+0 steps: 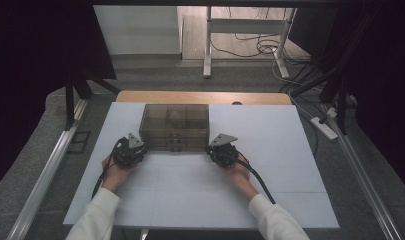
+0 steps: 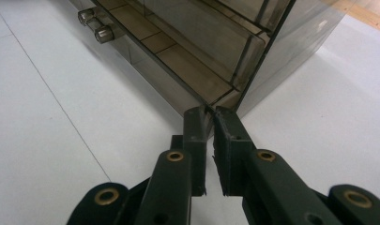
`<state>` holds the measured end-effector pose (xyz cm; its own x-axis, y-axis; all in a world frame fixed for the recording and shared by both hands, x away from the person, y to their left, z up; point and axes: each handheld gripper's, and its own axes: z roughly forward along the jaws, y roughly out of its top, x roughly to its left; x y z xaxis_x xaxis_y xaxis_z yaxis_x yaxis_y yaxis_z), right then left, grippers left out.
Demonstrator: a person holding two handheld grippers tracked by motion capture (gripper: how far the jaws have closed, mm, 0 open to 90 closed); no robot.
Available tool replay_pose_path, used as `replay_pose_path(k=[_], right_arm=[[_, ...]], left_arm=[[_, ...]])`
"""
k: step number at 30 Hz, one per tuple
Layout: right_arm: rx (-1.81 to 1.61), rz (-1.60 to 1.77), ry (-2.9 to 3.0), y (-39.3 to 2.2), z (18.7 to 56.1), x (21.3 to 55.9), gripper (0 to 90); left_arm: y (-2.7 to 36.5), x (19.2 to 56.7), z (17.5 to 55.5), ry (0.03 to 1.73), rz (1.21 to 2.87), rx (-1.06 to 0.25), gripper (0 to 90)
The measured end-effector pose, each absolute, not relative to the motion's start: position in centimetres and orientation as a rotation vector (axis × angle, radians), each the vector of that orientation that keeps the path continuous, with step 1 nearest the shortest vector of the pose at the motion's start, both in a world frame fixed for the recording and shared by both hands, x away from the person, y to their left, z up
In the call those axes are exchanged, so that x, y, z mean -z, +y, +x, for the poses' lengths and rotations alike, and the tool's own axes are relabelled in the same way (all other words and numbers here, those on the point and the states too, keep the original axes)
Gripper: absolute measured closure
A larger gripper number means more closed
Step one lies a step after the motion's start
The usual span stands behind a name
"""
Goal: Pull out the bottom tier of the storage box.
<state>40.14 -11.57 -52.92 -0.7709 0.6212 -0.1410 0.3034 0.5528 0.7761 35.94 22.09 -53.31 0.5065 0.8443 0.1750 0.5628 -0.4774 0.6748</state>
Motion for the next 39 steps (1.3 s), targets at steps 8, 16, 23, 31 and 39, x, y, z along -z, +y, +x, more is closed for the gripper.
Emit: replay_pose_path(k=[8, 16, 23, 31, 39], right_arm=[[-1.083, 0.743, 2.411, -11.78, 40.12, 52.83, 82.7], [-1.081, 0.736, 2.411, -11.79, 39.88, 52.85, 82.7], [-1.078, 0.731, 2.417, -11.84, 39.64, 52.82, 82.9], [-1.078, 0.728, 2.419, -11.87, 39.53, 52.81, 83.0], [-1.078, 0.724, 2.421, -11.89, 39.40, 52.80, 83.0]], left_arm=[[22.11, 53.29, 35.70, 1.146, 2.208, -0.669, 76.1], [22.11, 53.25, 35.45, 1.144, 2.212, -0.663, 76.1], [22.16, 53.26, 35.28, 1.143, 2.211, -0.656, 76.2], [22.24, 53.28, 35.15, 1.139, 2.207, -0.649, 76.5], [22.27, 53.25, 35.03, 1.138, 2.209, -0.645, 76.5]])
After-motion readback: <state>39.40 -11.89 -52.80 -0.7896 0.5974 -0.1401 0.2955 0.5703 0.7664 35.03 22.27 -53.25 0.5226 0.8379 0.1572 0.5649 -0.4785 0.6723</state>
